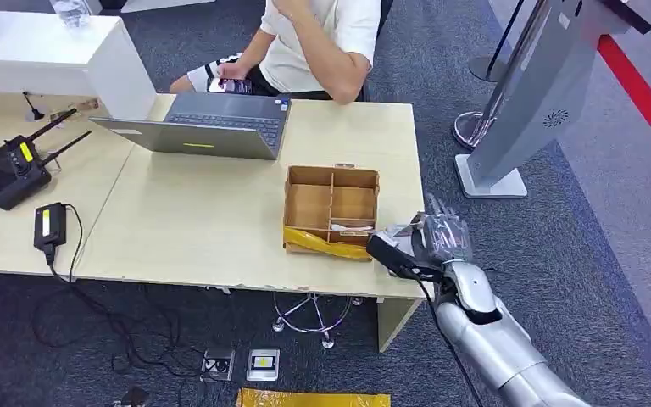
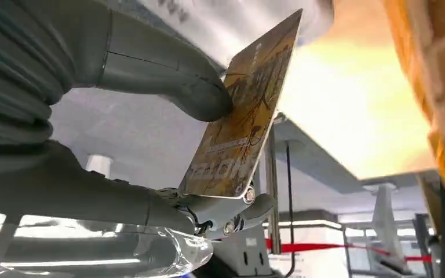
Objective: Pass the card to the sensor for recognition and then transmit it.
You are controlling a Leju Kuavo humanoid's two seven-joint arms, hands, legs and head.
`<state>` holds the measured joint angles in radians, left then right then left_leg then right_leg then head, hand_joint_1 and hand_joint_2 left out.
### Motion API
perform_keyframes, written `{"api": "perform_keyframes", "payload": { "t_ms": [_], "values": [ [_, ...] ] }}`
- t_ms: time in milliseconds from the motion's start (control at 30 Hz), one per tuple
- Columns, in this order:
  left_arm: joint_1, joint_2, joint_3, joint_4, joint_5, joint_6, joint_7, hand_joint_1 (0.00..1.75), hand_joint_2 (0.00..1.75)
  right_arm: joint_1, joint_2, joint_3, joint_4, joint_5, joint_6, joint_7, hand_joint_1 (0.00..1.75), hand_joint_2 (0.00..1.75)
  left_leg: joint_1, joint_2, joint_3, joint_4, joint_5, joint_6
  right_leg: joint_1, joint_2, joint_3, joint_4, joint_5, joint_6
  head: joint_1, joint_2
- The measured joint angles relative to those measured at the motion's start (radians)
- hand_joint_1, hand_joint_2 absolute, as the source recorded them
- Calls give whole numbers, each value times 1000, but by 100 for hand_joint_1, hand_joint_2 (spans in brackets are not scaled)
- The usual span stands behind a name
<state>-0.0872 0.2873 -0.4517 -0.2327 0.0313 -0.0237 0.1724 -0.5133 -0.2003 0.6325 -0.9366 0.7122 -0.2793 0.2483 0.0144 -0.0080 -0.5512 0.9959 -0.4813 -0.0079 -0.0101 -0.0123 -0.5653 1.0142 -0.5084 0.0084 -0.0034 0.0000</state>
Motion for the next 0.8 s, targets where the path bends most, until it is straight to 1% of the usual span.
{"api": "perform_keyframes", "payload": {
  "t_ms": [233, 533, 800],
  "values": [
    [0, 0, -7, 0, 0, 0, -5, 0, 175, 5, 13, 36, 47, 6, 9, 3, 175, 175, 0, 0, 0, 0, 0, 0, 0, 0, 0, 0, 0, 0, 0, 0],
    [0, 1, -9, 0, 0, 0, -8, 0, 175, 5, 14, 37, 61, 22, -5, 21, 175, 175, 0, 1, 1, 0, 0, 0, 0, 1, 0, 0, 0, 0, 0, 0],
    [0, 3, -14, 0, 0, 2, -8, 0, 175, 9, 13, 32, 65, 21, -23, 21, 175, 175, 0, 2, 1, 0, 0, 0, 0, 2, 1, 0, 0, 0, 0, 0]
  ]
}}
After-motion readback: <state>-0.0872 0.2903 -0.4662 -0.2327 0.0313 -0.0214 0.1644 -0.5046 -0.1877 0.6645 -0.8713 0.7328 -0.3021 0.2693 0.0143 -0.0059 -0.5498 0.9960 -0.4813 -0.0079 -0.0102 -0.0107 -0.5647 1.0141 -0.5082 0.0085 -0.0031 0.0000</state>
